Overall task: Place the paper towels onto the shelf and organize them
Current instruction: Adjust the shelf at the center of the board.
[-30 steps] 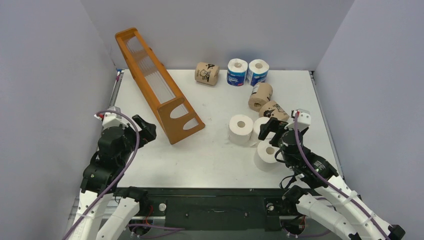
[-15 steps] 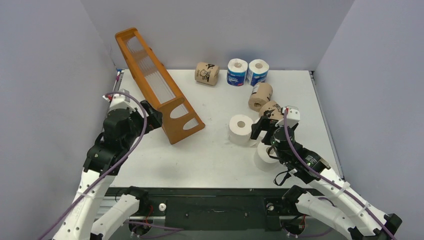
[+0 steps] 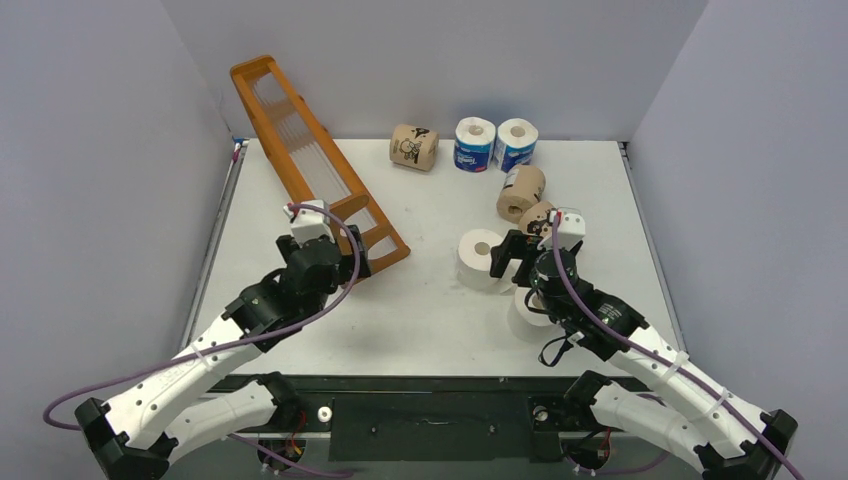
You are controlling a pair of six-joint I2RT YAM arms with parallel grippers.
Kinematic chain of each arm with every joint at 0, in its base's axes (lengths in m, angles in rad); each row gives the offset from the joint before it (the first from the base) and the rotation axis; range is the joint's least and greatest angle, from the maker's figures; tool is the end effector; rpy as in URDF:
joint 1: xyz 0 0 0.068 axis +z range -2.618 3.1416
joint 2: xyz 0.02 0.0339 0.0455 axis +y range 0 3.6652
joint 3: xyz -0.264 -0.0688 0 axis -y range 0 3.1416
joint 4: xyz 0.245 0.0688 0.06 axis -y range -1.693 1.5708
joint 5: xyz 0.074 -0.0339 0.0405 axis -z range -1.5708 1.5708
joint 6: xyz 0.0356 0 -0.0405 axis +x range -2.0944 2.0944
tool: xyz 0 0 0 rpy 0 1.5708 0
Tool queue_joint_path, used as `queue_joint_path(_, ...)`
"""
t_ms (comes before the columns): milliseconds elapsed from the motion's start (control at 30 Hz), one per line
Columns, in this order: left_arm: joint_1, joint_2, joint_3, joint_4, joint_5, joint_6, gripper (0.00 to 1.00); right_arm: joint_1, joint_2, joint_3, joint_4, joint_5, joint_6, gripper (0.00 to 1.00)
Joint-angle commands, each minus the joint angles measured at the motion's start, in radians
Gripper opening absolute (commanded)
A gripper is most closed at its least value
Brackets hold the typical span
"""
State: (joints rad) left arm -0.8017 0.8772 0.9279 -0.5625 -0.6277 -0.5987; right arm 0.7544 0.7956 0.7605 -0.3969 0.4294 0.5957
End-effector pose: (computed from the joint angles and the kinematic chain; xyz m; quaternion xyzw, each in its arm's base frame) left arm 0.1420 -0.1166 0.3385 -0.0720 0.8325 -0.1058 0.5391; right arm 0.1404 0.1116 0.3089 0.0493 0.8294 0.1891 0.5234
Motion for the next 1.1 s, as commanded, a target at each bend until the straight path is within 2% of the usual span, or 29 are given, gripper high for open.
queue_joint_path(0,-0.014,-0.034,-0.078,0.137,-0.197,-0.037,0.96,0.006,-0.015,0.042,0.042,0.011,-0.016,0.93)
queue_joint_path(200,-0.014,-0.007,-0.110,0.185,-0.298,-0.036,0.96,0.006,-0.023,0.035,0.041,0.024,-0.025,0.93)
queue_joint_path(467,-0.011,0.092,-0.123,0.310,-0.322,-0.008,0.96,0.006,-0.035,0.021,0.044,0.044,-0.031,0.93)
queue_joint_path(667,0.019,0.126,-0.117,0.298,-0.367,-0.035,0.99,0.006,-0.047,0.013,0.043,0.055,-0.038,0.93)
queue_joint_path(767,0.064,0.113,-0.125,0.276,-0.346,-0.056,0.92,0.005,-0.048,0.009,0.045,0.057,-0.038,0.93)
queue_joint_path(1067,0.195,0.064,-0.151,0.204,-0.286,-0.086,0.85,0.005,-0.007,0.013,0.080,0.045,-0.040,0.93)
